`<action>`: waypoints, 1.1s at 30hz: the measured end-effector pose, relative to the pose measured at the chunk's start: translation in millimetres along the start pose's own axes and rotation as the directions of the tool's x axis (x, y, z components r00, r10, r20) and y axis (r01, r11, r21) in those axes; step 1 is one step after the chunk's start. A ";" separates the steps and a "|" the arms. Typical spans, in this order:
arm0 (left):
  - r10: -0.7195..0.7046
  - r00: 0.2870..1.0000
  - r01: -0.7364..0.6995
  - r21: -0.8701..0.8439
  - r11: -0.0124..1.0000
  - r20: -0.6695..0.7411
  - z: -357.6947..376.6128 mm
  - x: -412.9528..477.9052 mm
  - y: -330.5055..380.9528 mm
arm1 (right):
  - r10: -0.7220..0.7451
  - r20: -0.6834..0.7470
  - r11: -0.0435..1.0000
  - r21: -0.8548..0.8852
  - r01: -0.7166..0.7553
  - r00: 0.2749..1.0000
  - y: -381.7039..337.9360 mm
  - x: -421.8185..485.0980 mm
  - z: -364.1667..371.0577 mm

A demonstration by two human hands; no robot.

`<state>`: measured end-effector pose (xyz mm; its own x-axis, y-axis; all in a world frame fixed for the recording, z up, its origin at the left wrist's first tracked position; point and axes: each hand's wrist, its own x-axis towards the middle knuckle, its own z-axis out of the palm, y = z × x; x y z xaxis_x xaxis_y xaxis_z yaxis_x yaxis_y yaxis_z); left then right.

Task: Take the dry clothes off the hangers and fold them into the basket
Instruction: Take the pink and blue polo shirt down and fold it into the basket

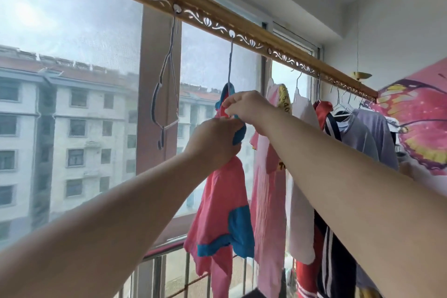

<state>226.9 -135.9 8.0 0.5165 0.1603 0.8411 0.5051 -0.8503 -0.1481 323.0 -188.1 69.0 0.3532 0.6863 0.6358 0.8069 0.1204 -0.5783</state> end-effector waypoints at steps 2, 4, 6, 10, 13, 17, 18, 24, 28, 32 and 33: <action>0.069 0.994 -0.071 0.022 0.997 0.083 4.2 -8.3 -4.8 | -0.005 -0.006 0.997 -0.078 0.004 1.000 -2.3 2.9 4.4; 0.079 0.987 -0.073 -0.049 0.996 0.140 9.1 -16.4 -9.7 | 0.000 -0.020 0.992 -0.124 -0.003 1.000 -3.5 5.9 9.1; 0.073 0.984 -0.060 -0.083 0.995 0.161 14.4 -20.1 -16.7 | 0.010 -0.006 0.994 -0.111 -0.011 1.000 -4.2 5.7 12.2; 0.170 0.949 -0.147 -0.104 0.984 0.268 23.5 -26.8 -28.2 | -0.045 0.021 0.998 -0.037 0.046 0.999 -8.2 -2.5 12.2; 0.206 0.885 -0.197 -0.066 0.978 0.416 32.2 -34.9 -29.1 | -0.076 -0.016 0.991 0.108 0.078 0.997 -13.8 -6.0 9.2; 0.095 0.911 -0.004 -0.221 0.975 0.402 33.1 -30.4 -33.7 | -0.006 -0.035 0.945 0.327 0.017 0.999 -23.1 -7.9 2.0; 0.066 0.918 0.036 -0.249 0.968 0.390 33.6 -28.6 -34.4 | 0.005 -0.040 0.928 0.372 0.010 0.999 -24.2 -8.3 0.0; -0.116 0.930 0.224 -0.284 0.932 0.349 49.0 -22.0 -42.3 | -0.095 -0.095 0.762 0.634 0.134 0.991 -24.2 -8.0 -16.5; -0.217 0.890 0.358 -0.320 0.877 0.400 59.9 -22.5 -48.0 | -0.116 -0.166 0.652 0.731 0.201 0.979 -34.8 -12.3 -27.6; -0.245 0.882 0.394 -0.345 0.852 0.403 64.5 -23.9 -52.0 | -0.094 -0.183 0.606 0.769 0.202 0.979 -40.9 -10.8 -32.1; -0.261 0.876 0.417 -0.365 0.832 0.405 65.4 -24.2 -53.5 | -0.083 -0.189 0.606 0.770 0.200 0.978 -41.0 -10.9 -31.9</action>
<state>232.6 -61.5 -38.4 0.6005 0.5658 0.5651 0.3835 -0.8239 0.4173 301.2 -223.3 102.1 0.3685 0.5258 0.7666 0.1954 0.7624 -0.6169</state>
